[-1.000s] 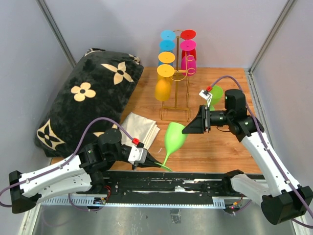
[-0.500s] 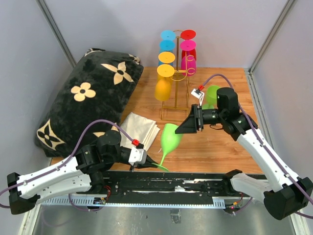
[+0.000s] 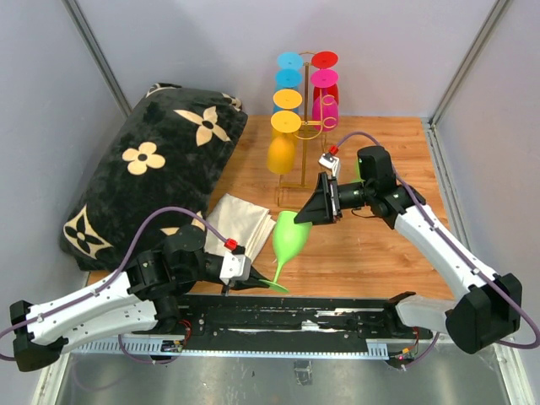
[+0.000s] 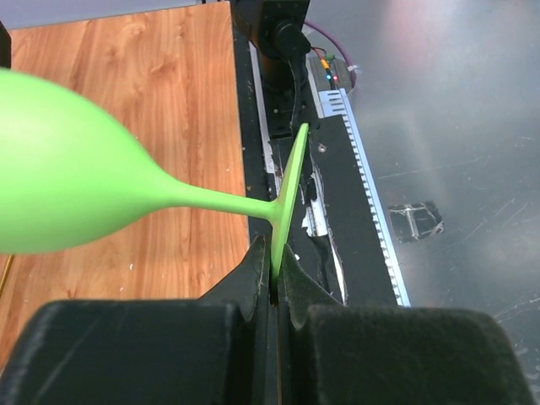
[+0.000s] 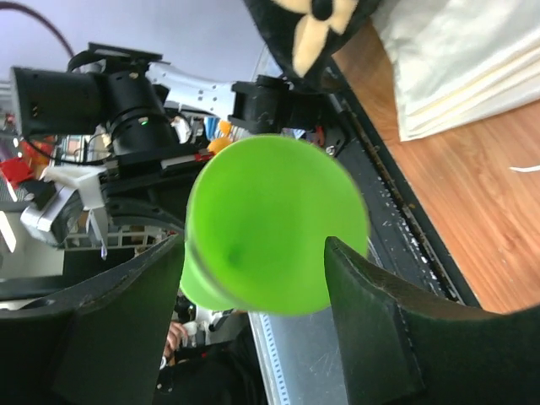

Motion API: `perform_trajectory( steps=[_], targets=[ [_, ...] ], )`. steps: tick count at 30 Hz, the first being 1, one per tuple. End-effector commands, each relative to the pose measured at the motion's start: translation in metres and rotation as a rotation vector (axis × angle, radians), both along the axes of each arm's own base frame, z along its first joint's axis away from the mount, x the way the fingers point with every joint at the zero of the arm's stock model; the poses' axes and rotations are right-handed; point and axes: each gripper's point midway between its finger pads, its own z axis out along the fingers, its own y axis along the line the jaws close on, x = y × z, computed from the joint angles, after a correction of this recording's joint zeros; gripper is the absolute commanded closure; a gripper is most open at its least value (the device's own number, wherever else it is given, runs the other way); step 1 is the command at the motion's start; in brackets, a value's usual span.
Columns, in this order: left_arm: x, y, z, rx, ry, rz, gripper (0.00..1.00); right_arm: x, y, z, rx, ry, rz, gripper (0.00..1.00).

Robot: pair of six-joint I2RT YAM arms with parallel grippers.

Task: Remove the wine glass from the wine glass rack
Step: Place the wine glass at the center of the board.

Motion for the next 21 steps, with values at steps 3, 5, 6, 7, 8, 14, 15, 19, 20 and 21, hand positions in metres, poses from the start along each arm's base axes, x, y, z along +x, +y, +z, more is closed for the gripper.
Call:
perform_trajectory(
  steps=[3,5,6,7,8,14,15,19,20,21],
  targets=[
    [0.002,-0.004,0.013,-0.037,-0.04,-0.006,1.0,-0.031,0.0,0.043,0.133,-0.104,0.154,0.33],
    [0.003,-0.004,0.014,-0.039,-0.043,-0.006,1.0,-0.04,-0.003,0.046,0.156,-0.102,0.2,0.34],
    [0.003,-0.004,0.014,-0.039,-0.046,-0.006,1.0,-0.047,-0.005,0.048,0.173,-0.099,0.237,0.35],
    [0.002,-0.003,0.013,-0.038,-0.045,-0.007,1.0,-0.053,-0.006,0.051,0.187,-0.101,0.27,0.36],
    [0.003,-0.003,0.013,-0.037,-0.046,-0.006,0.99,-0.057,-0.008,0.052,0.196,-0.116,0.293,0.38],
    [0.004,-0.004,0.01,-0.032,-0.046,0.001,1.0,-0.066,-0.012,0.054,0.211,-0.119,0.337,0.62],
    [0.004,-0.004,0.01,-0.031,-0.044,0.002,0.99,-0.066,-0.012,0.053,0.21,-0.116,0.337,0.67],
    [0.005,-0.007,0.01,-0.031,-0.008,0.012,0.99,-0.062,-0.01,0.053,0.199,-0.128,0.321,0.88],
    [0.005,-0.009,0.01,-0.029,0.003,0.014,1.0,-0.061,-0.009,0.052,0.192,-0.133,0.312,0.93],
    [0.006,-0.01,0.009,-0.027,0.012,0.019,0.99,-0.061,-0.009,0.052,0.189,-0.144,0.307,0.97]
  ],
)
